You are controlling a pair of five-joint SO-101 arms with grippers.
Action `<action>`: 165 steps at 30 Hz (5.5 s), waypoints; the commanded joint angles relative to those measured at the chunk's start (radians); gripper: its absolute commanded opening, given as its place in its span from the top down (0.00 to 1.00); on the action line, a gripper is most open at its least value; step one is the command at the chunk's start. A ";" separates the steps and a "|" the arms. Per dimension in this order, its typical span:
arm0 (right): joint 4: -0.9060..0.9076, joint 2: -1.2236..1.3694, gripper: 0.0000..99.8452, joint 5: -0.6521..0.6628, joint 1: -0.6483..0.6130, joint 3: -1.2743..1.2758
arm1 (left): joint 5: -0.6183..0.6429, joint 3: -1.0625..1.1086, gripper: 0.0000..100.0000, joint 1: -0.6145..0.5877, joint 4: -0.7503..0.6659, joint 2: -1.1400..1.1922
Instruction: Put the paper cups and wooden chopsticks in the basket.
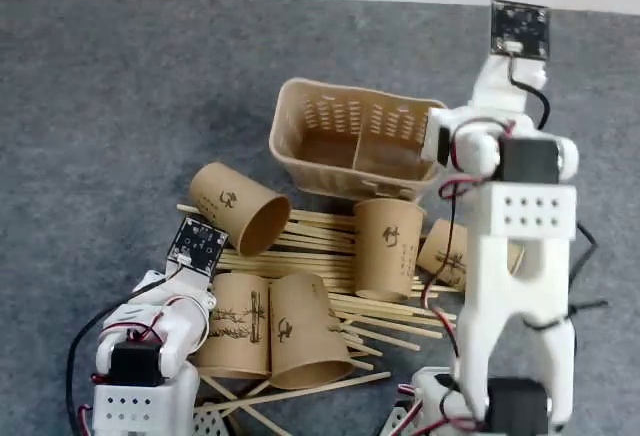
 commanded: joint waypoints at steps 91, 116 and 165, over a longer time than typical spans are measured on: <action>0.008 -0.524 0.99 0.348 0.395 0.769 | -0.005 -0.021 1.00 -0.015 -0.031 -0.004; 0.214 -0.885 0.99 0.577 0.214 0.559 | -0.005 -0.018 1.00 -0.016 -0.031 -0.004; -0.394 -0.524 0.99 0.956 0.021 0.243 | -0.006 -0.018 1.00 -0.058 -0.031 -0.004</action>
